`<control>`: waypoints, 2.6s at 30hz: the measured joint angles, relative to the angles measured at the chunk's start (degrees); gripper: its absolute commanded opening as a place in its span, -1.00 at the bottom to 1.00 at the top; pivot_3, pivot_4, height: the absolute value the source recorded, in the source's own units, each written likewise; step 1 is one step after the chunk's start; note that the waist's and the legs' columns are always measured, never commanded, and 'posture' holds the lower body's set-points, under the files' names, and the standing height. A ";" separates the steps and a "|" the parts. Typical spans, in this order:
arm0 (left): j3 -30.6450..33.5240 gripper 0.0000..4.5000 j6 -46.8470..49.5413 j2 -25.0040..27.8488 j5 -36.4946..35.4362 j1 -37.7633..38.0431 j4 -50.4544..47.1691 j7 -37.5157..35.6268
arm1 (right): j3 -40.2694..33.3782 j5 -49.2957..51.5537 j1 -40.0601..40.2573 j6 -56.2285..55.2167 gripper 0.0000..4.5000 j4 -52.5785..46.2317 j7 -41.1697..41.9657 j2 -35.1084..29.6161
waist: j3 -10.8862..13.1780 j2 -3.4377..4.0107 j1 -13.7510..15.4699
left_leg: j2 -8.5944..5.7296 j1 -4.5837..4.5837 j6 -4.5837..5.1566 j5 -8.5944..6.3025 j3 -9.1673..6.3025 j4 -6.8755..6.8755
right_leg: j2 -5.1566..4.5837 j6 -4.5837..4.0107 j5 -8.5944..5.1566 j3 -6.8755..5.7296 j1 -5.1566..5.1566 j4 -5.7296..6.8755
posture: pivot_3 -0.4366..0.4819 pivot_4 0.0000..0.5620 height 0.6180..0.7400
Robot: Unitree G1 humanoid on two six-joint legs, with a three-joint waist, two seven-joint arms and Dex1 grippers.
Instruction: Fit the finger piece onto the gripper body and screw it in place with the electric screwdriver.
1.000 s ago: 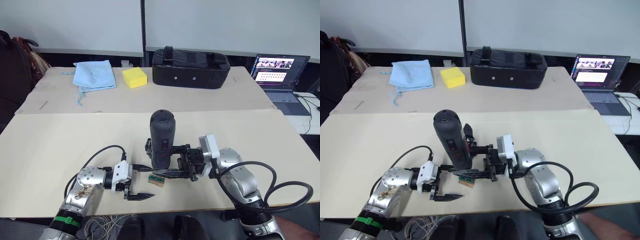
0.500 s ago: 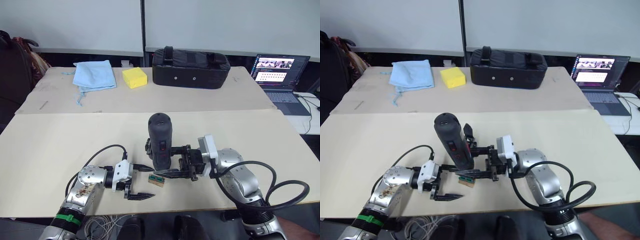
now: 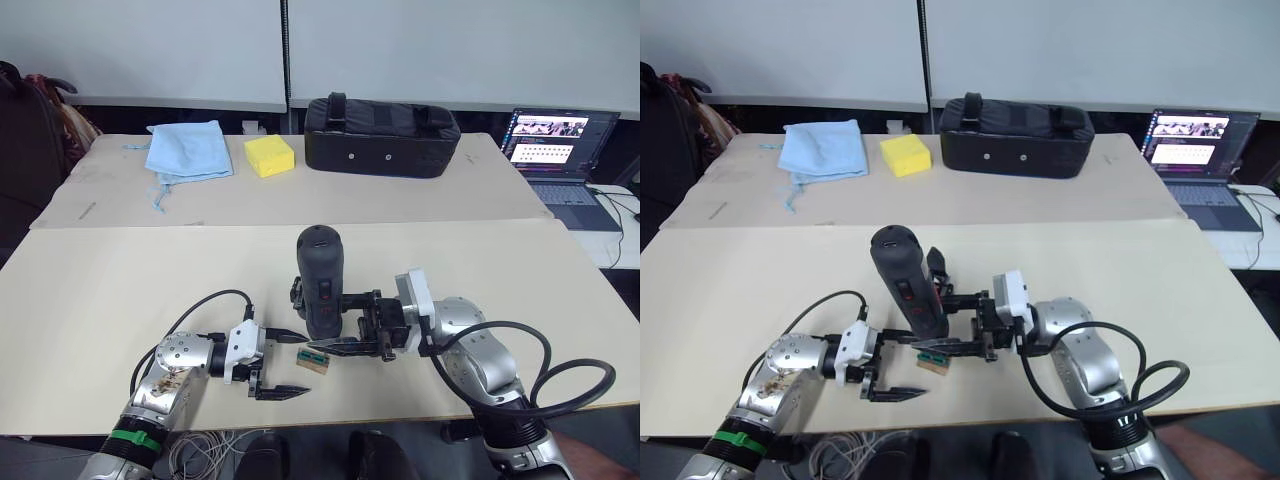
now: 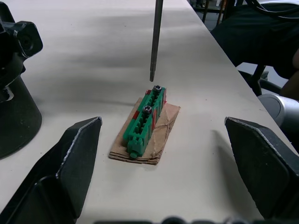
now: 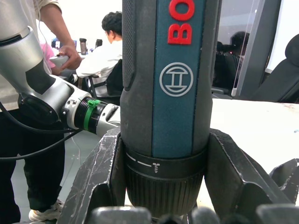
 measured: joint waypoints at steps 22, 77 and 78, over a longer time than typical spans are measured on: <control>-0.24 1.00 0.65 0.02 -0.02 0.36 -0.72 1.11 | 0.87 -0.97 0.02 0.00 -0.15 0.77 0.09 -0.06 | 0.00 0.00 0.05 | -0.03 0.00 0.00 0.00 0.00 0.00 | -0.06 0.00 -0.01 -0.01 0.00 -0.02 | -0.05 -0.47 1.00; -0.54 1.00 2.02 0.01 -0.23 0.29 -1.21 0.56 | 1.50 -4.31 0.02 -6.62 -0.15 2.87 -4.09 0.07 | 0.00 0.01 0.02 | -0.03 -0.01 -0.01 -0.01 0.01 -0.04 | -0.08 0.00 -0.01 -0.03 -0.01 -0.08 | -0.05 -0.47 1.00; -0.53 1.00 2.01 0.01 -0.23 0.27 -1.18 0.53 | 1.44 -4.29 0.02 -6.63 -0.15 2.87 -4.27 0.05 | 0.00 0.01 0.02 | -0.03 -0.01 -0.01 -0.01 0.01 -0.04 | -0.08 0.00 -0.01 -0.03 -0.01 -0.08 | -0.05 -0.47 1.00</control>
